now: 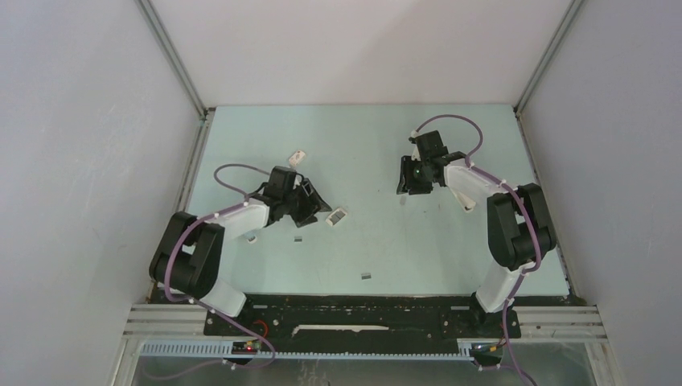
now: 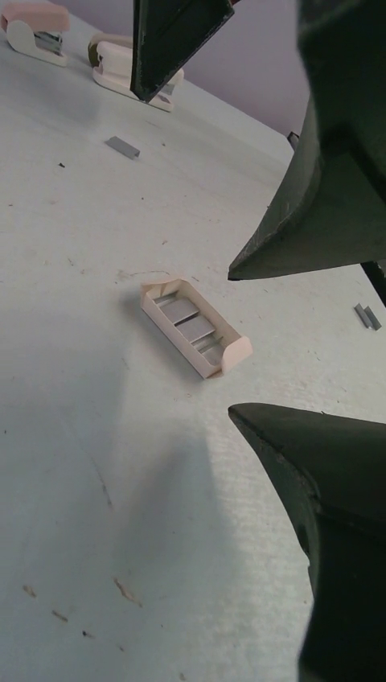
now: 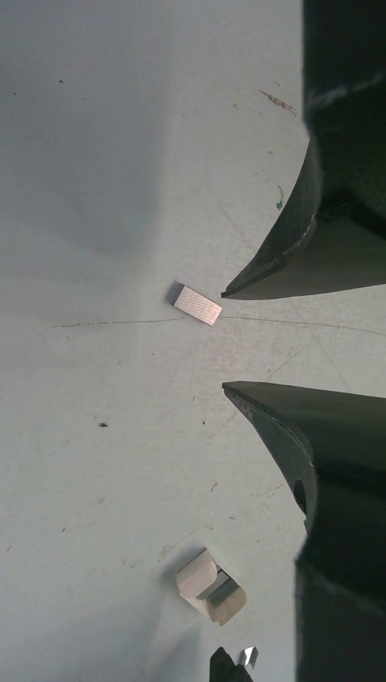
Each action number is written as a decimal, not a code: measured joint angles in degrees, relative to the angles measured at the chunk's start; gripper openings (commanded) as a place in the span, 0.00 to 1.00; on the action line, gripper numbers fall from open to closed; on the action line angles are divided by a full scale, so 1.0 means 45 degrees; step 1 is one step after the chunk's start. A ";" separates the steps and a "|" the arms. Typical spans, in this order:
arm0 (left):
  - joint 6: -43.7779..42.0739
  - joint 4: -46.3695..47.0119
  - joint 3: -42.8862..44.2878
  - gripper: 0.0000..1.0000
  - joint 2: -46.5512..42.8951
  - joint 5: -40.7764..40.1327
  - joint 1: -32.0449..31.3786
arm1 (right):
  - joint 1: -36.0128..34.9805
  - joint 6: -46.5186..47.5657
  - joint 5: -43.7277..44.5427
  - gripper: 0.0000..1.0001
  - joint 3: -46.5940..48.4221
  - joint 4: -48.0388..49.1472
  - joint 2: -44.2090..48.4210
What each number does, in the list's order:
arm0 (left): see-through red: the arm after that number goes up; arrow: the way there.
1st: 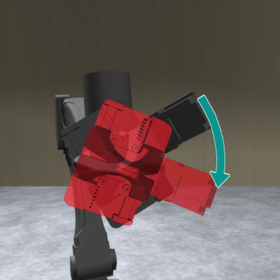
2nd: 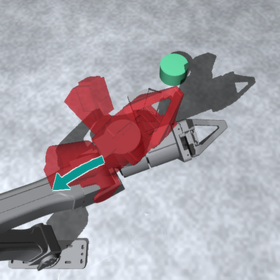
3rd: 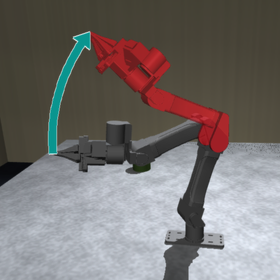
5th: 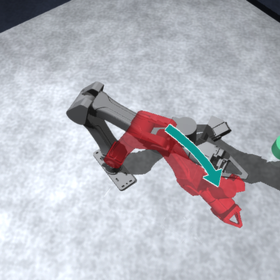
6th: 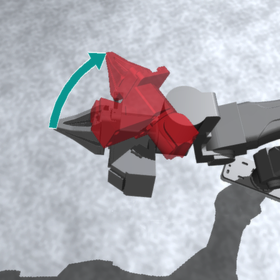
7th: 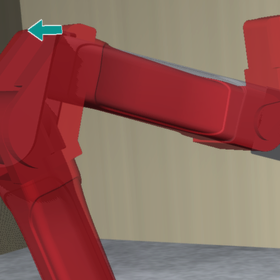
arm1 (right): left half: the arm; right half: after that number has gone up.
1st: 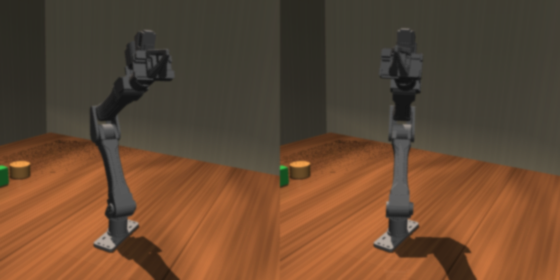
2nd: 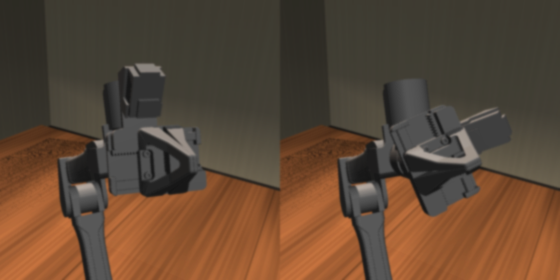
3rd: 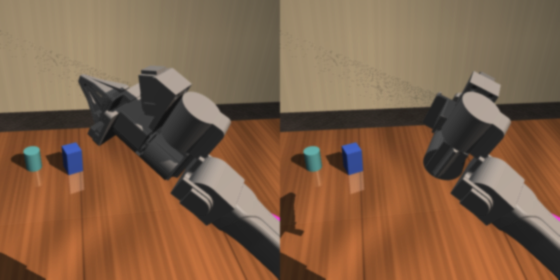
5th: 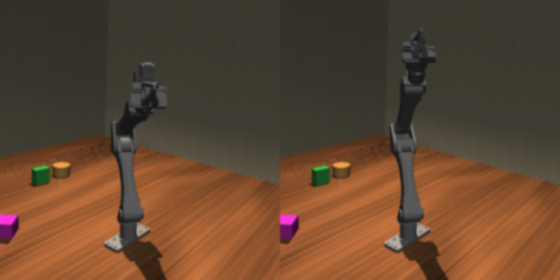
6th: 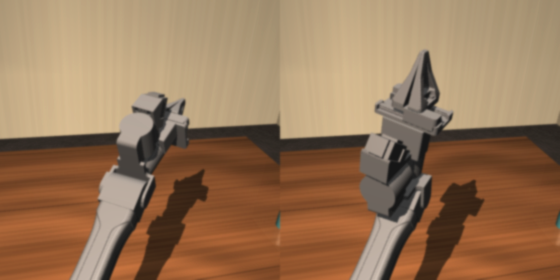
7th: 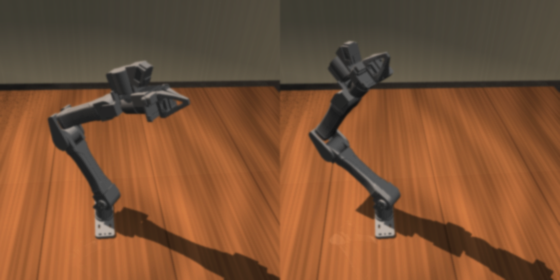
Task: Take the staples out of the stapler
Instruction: Adjust the staple box at the center of the board.
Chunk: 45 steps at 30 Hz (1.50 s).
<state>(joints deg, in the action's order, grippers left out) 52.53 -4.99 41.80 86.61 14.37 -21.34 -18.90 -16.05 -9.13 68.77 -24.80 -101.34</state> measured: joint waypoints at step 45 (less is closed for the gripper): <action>-0.0223 -0.3400 0.2166 0.35 0.1962 -0.0393 -0.0675 | 0.0010 0.0010 -0.0233 0.50 0.0000 0.0044 -0.0015</action>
<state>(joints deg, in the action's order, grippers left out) 51.53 -20.29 51.55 95.44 12.60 -24.38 -18.85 -16.01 -10.17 68.77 -24.60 -101.41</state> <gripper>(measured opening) 0.340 0.500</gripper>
